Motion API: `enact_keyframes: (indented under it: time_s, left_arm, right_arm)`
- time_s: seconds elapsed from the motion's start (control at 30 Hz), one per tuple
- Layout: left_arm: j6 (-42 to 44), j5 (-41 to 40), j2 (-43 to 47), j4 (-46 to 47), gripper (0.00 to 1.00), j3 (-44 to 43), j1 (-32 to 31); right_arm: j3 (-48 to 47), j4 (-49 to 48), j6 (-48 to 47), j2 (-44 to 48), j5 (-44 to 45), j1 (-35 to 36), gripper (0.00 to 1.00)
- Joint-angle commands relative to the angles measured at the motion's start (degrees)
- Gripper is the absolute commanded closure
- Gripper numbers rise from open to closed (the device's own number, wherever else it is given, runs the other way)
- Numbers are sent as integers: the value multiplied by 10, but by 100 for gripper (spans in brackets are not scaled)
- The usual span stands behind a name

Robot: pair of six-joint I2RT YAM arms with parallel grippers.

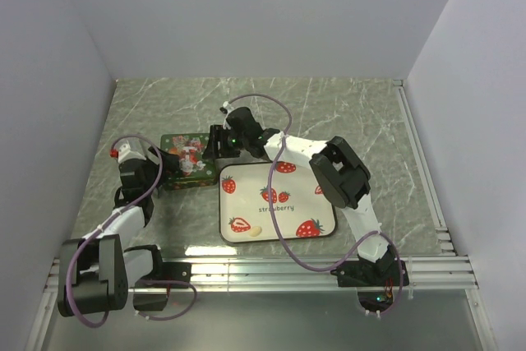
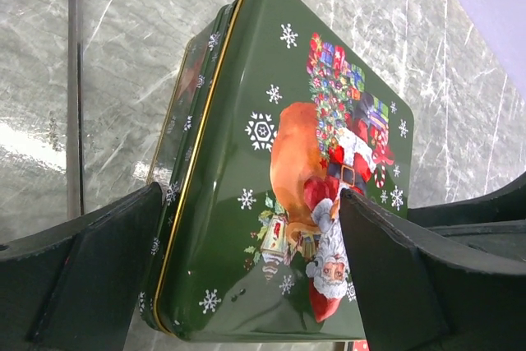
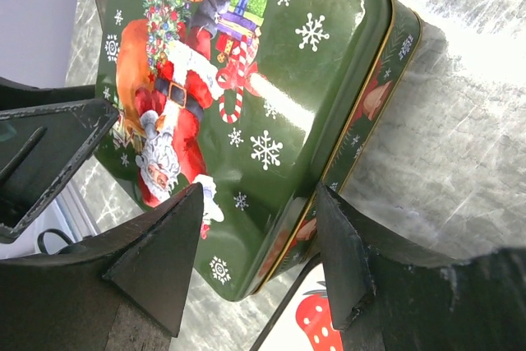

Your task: Pack the chocolate

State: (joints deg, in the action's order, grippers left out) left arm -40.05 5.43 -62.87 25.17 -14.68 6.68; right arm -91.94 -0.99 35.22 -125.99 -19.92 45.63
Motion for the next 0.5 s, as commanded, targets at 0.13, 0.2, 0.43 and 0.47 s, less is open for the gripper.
enact_keyframes:
  time_s: [0.13, 0.2, 0.43, 0.47]
  left_arm:
    - [-2, 6, -14, -9, 12, -33, 1]
    - [-2, 5, -20, -20, 15, -39, 1]
    - [-2, 7, -32, -41, 25, -44, 2]
    - [-1, 8, -31, -42, 27, -44, 2]
  right_arm:
    - [-34, 6, -17, -8, 17, 13, 36]
    - [-35, 20, -20, -7, 24, 15, 36]
    - [-39, 20, -24, -10, 27, 17, 36]
    - [-40, 22, -24, -12, 28, 17, 36]
